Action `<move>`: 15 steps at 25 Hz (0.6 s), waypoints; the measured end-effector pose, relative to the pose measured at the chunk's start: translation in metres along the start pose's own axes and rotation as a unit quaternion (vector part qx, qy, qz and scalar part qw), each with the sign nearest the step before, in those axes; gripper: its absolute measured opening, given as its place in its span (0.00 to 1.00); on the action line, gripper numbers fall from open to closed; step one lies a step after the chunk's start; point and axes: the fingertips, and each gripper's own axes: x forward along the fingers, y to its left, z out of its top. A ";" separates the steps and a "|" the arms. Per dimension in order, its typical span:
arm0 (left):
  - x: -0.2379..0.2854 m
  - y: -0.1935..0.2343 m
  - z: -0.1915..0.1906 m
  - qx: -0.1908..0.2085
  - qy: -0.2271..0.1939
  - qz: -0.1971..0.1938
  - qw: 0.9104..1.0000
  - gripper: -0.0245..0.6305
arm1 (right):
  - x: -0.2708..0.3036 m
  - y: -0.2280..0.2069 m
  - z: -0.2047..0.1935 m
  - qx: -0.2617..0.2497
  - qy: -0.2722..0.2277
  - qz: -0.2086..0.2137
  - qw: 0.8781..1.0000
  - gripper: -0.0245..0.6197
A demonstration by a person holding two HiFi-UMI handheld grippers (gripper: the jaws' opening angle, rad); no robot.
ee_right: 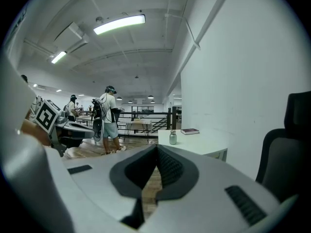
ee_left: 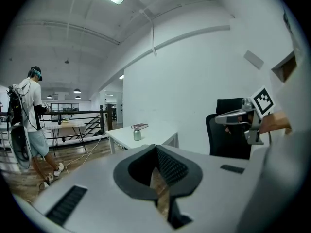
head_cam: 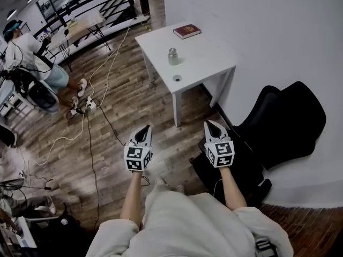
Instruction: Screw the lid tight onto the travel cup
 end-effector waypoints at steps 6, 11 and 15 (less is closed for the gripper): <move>0.026 0.007 -0.003 0.000 0.006 0.000 1.000 0.05 | 0.026 -0.016 -0.004 0.007 0.003 0.001 1.000 0.04; 0.060 0.030 -0.002 -0.002 0.007 -0.004 1.000 0.05 | 0.065 -0.023 -0.003 0.007 0.005 -0.001 1.000 0.04; 0.094 0.058 0.000 -0.003 0.007 -0.013 1.000 0.05 | 0.103 -0.028 0.002 0.005 0.010 -0.007 1.000 0.04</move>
